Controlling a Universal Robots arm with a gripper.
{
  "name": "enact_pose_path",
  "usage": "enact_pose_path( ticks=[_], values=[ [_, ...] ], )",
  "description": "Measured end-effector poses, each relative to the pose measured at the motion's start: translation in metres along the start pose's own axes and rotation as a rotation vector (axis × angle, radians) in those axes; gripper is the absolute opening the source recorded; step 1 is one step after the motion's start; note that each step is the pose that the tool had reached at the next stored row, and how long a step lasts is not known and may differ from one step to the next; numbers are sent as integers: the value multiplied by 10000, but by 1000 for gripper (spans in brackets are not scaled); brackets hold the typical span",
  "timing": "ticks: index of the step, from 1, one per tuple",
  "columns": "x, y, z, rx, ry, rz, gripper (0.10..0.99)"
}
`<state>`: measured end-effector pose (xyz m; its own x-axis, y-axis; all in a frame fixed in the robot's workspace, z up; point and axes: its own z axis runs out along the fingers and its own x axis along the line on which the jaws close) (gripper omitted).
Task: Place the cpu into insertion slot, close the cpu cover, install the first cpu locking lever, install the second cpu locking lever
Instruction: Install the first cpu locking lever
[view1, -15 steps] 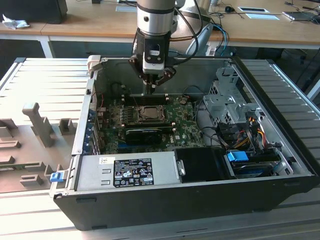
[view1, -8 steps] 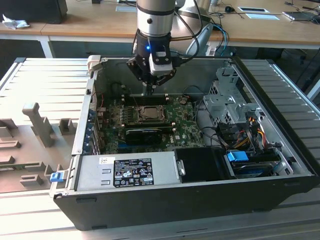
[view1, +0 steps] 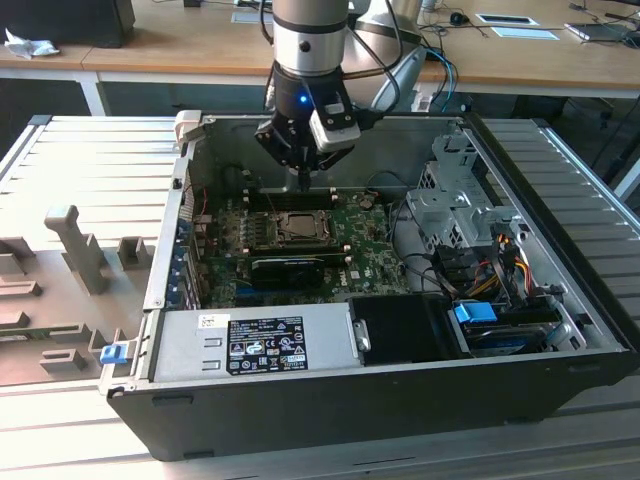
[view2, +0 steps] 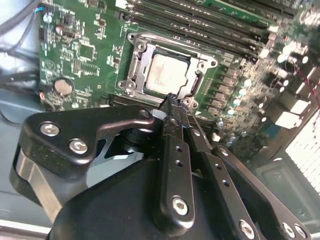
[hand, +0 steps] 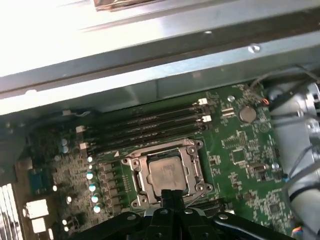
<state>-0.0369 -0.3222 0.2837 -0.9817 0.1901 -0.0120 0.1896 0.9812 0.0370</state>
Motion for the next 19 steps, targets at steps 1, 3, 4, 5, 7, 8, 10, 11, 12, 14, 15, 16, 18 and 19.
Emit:
enact_pose_path(
  ticks=[1, 3, 4, 5, 7, 8, 10, 11, 12, 14, 15, 16, 18, 19],
  values=[
    [0, 0, 4, -2, 6, -165, 106],
    [0, -1, 13, -7, 19, -535, 106],
    [0, -1, 22, -10, 38, -997, 106],
    [0, -1, 24, -13, 49, -1291, 106],
    [0, -1, 30, -20, 62, -1689, 106],
    [6, -3, 43, -30, 72, -1986, 106],
    [114, -21, 76, -49, 77, -2031, 106],
    [156, -27, 86, -53, 78, -2030, 106],
    [196, -33, 96, -55, 78, -2034, 106],
    [280, -47, 115, -59, 79, -2039, 106],
    [323, -53, 121, -60, 79, -2046, 106],
    [380, -61, 126, -62, 79, -2045, 106],
    [499, -78, 136, -72, 79, -2054, 106],
    [557, -85, 145, -79, 77, -2062, 106]
  ],
)
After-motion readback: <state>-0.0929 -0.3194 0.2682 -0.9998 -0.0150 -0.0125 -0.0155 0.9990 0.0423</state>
